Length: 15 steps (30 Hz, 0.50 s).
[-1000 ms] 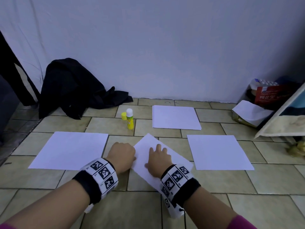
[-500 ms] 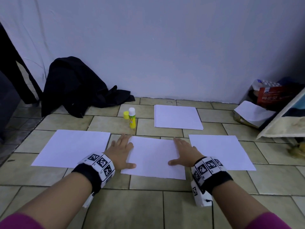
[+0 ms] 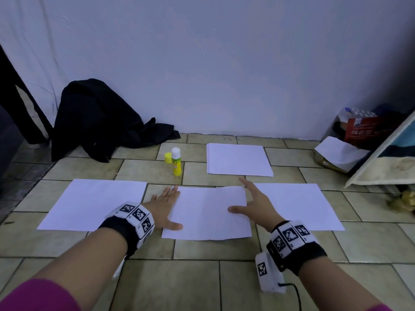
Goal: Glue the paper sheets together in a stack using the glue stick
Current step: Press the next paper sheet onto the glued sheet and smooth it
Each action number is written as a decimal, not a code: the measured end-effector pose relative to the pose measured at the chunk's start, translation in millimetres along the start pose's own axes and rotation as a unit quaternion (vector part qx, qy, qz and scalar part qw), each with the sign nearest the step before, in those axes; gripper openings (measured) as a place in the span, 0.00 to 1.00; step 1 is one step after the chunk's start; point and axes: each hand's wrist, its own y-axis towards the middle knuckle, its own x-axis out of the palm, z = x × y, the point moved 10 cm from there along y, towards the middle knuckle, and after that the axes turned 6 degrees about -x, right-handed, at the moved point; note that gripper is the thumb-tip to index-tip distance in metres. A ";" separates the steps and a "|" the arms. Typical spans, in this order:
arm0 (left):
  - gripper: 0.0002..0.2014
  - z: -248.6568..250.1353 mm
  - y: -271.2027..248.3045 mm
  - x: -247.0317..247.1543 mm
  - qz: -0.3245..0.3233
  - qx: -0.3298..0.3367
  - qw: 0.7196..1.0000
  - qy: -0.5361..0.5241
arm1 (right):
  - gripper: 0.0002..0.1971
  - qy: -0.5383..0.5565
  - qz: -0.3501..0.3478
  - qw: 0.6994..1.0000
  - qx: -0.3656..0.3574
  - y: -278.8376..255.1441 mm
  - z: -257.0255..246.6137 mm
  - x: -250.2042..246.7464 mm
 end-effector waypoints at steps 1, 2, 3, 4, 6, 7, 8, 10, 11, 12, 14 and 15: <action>0.54 -0.5 0.0 0.7 -0.001 0.000 1.000 0.000 | 0.42 0.031 0.024 0.999 0.007 -3.6 3.2 -3.1; 0.54 -0.9 0.1 0.9 -0.002 0.000 1.000 0.000 | 0.38 0.048 0.036 0.998 0.014 -6.9 6.8 -3.1; 0.54 -1.1 0.3 1.0 -0.002 0.001 1.000 0.000 | 0.32 0.055 0.035 0.998 0.019 -10.7 9.6 -0.3; 0.54 -1.3 0.5 1.0 -0.002 0.001 1.000 0.000 | 0.27 0.055 0.022 0.998 0.020 -13.6 11.1 5.0; 0.55 -1.2 1.3 2.1 -0.004 0.000 1.000 0.005 | 0.18 0.034 -0.031 0.999 0.012 -19.3 8.8 19.3; 0.55 -1.4 1.4 3.0 -0.005 -0.004 1.000 0.009 | 0.16 0.011 -0.051 0.999 0.003 -21.3 5.9 23.4; 0.56 -1.7 1.4 3.7 -0.006 -0.009 1.000 0.012 | 0.15 -0.009 -0.058 0.998 -0.003 -21.1 4.1 22.9; 0.58 -1.9 1.1 4.5 -0.010 -0.020 1.000 0.014 | 0.14 -0.021 -0.045 0.999 -0.010 -19.6 0.6 10.9; 0.58 -1.6 0.8 4.3 -0.012 -0.024 1.000 0.015 | 0.14 -0.020 -0.040 0.999 -0.015 -19.5 -2.0 3.3; 0.59 -0.7 0.8 3.8 -0.015 -0.027 0.999 0.018 | 0.13 -0.023 -0.039 0.999 -0.025 -19.2 -5.1 -4.9; 0.60 0.6 0.1 2.5 -0.020 -0.038 0.999 0.023 | 0.13 -0.038 -0.027 0.998 -0.047 -16.5 -10.1 -24.5; 0.61 1.5 -0.1 2.2 -0.022 -0.045 0.998 0.028 | 0.13 -0.048 -0.011 0.997 -0.059 -13.9 -12.8 -36.6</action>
